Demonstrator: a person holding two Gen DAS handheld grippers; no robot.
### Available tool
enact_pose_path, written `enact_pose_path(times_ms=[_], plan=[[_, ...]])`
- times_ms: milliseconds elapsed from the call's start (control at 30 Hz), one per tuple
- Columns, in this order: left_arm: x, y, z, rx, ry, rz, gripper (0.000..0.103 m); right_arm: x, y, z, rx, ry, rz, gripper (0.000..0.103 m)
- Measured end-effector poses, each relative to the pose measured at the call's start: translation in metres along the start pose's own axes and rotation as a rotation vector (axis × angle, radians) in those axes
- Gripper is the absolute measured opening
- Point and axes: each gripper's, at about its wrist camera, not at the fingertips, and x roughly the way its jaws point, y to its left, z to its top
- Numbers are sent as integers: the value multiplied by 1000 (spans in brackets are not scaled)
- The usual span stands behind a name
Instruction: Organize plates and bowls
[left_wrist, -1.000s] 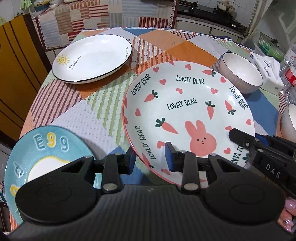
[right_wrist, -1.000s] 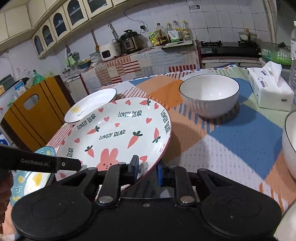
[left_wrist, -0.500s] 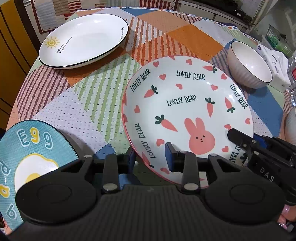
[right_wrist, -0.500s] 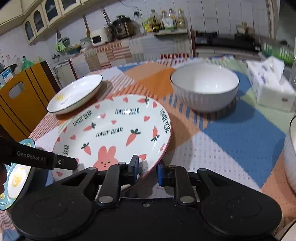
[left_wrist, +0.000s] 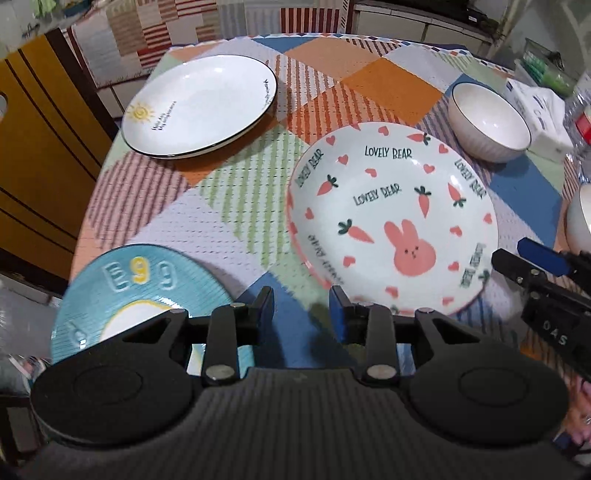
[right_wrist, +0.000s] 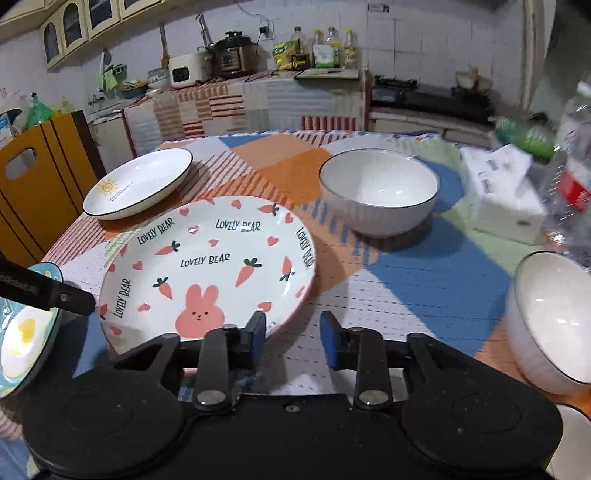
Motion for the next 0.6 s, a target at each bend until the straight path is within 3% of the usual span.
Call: enact_pose_path(times_ms=[267,600], plan=[[-38,16,-16,33,-7,29,33,-45,28,6,-126,-76,56,51],[-76,43,-49,119,-2,11,33,-107,68,14,-303,-181,146,68]])
